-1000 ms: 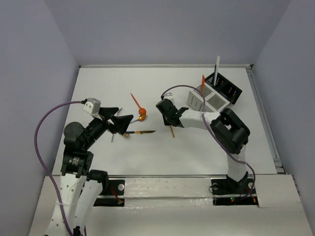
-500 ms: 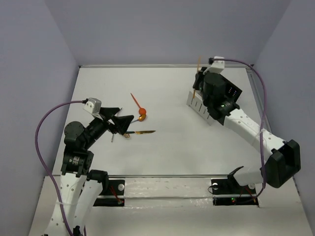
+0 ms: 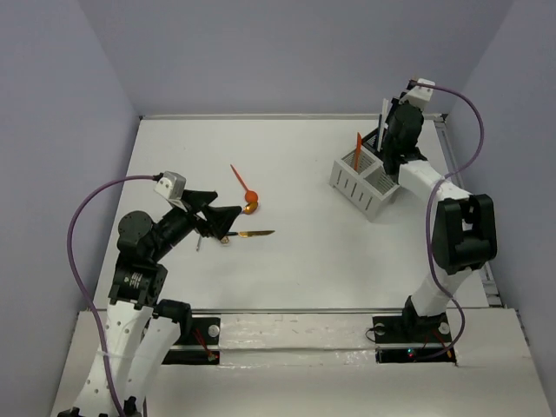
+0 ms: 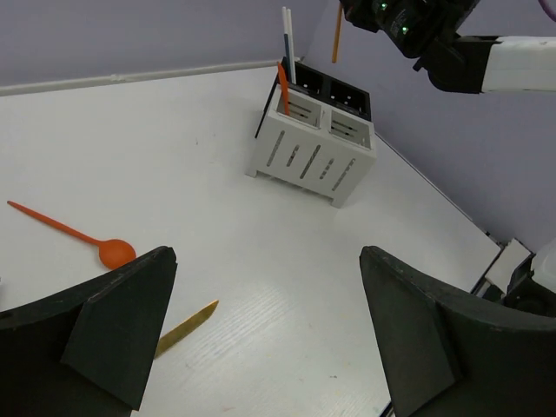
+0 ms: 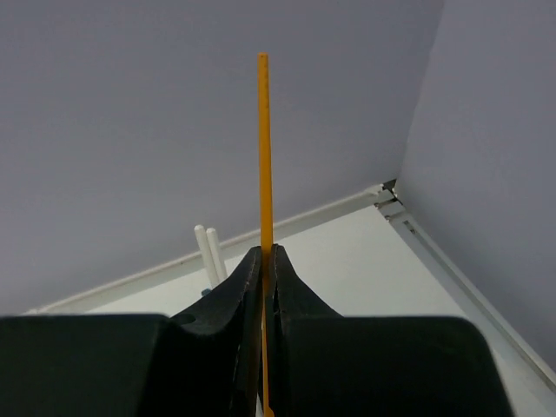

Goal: Sort the eating utensils into containers

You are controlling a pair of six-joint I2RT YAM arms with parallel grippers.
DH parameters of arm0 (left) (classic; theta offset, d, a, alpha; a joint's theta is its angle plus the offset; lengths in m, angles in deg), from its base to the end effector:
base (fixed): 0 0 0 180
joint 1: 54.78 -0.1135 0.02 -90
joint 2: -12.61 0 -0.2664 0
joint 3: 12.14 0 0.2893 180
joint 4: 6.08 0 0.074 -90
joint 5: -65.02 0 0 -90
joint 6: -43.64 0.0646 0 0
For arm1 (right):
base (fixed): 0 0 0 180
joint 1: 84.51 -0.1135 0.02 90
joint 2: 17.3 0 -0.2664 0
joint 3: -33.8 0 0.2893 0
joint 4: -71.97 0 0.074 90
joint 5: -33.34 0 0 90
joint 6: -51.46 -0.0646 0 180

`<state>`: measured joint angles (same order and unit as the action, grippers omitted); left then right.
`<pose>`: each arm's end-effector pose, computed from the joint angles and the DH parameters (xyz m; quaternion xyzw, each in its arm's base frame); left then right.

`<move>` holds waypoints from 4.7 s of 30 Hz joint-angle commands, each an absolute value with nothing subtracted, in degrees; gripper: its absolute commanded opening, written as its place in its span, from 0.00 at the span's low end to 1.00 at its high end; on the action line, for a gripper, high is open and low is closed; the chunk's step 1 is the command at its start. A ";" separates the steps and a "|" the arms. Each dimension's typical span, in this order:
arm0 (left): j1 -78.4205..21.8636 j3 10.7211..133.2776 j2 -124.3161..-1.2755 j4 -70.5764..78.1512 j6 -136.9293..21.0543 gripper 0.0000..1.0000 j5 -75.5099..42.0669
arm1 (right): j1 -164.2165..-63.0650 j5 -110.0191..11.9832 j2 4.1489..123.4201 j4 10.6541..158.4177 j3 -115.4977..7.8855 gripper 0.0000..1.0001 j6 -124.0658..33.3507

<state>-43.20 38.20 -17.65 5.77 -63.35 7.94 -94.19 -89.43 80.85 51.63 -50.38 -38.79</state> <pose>0.1776 -0.0722 0.3654 0.1844 0.6371 -0.3586 0.6569 0.4653 0.0439 0.3216 0.1570 0.6548 -0.1255 0.7286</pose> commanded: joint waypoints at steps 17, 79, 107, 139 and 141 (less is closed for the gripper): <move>-42.82 39.91 -18.68 3.61 -62.71 0.99 8.77 | -93.74 -85.40 93.36 35.42 -54.46 0.07 -32.30; -45.11 41.75 -13.84 9.85 -63.32 0.99 -8.02 | -141.03 -54.46 104.43 91.48 -68.78 0.55 -34.87; -45.11 40.88 -14.20 8.26 -63.32 0.99 -4.06 | -142.08 -72.12 92.84 90.62 -46.21 0.24 -28.17; -45.11 40.08 -15.69 7.91 -64.55 0.99 -4.07 | -142.08 -59.46 69.01 85.78 -20.45 0.66 -67.19; -45.11 40.09 -15.78 7.83 -64.55 0.99 -3.80 | -142.08 -61.74 70.41 86.57 -21.23 0.67 -68.42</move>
